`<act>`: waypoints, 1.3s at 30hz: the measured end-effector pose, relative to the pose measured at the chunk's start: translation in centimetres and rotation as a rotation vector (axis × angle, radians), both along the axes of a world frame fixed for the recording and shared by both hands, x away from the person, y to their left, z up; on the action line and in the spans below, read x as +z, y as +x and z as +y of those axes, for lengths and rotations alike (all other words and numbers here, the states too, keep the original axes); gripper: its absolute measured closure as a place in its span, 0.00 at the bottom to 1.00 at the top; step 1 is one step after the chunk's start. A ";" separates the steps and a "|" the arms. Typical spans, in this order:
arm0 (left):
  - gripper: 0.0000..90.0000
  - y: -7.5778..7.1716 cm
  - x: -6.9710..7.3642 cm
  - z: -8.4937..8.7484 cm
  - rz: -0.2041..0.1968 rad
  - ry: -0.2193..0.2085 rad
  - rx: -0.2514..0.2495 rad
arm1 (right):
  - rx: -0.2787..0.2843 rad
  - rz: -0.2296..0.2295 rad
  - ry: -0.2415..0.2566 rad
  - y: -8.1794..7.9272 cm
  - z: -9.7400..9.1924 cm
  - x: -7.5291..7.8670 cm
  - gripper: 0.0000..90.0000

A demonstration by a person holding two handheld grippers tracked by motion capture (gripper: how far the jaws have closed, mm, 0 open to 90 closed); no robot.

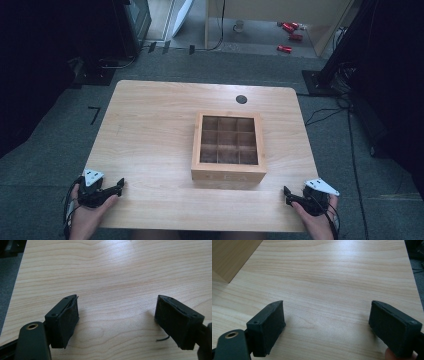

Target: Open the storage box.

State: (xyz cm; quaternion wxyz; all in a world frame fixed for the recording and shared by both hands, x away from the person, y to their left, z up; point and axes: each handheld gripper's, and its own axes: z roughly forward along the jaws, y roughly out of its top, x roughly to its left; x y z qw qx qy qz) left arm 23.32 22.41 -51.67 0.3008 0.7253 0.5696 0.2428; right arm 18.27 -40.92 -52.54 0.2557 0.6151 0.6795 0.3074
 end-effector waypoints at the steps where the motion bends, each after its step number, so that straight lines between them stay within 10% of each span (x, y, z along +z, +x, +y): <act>1: 0.22 0.0 0.0 0.0 0.001 -0.001 0.002 | -0.003 0.000 -0.001 0.1 0.0 0.0 0.15; 7: 0.24 0.3 0.4 -1.4 -0.034 0.085 0.017 | -0.021 -0.001 -0.001 0.4 -0.2 0.0 0.15; 28: 0.24 2.7 3.3 -12.7 -0.063 -0.036 -0.249 | -0.024 -0.002 0.002 0.5 -0.3 0.0 0.16; 39: 0.26 3.0 3.9 -15.7 -0.063 -0.123 -0.378 | -0.025 -0.003 0.001 0.5 -0.4 0.0 0.16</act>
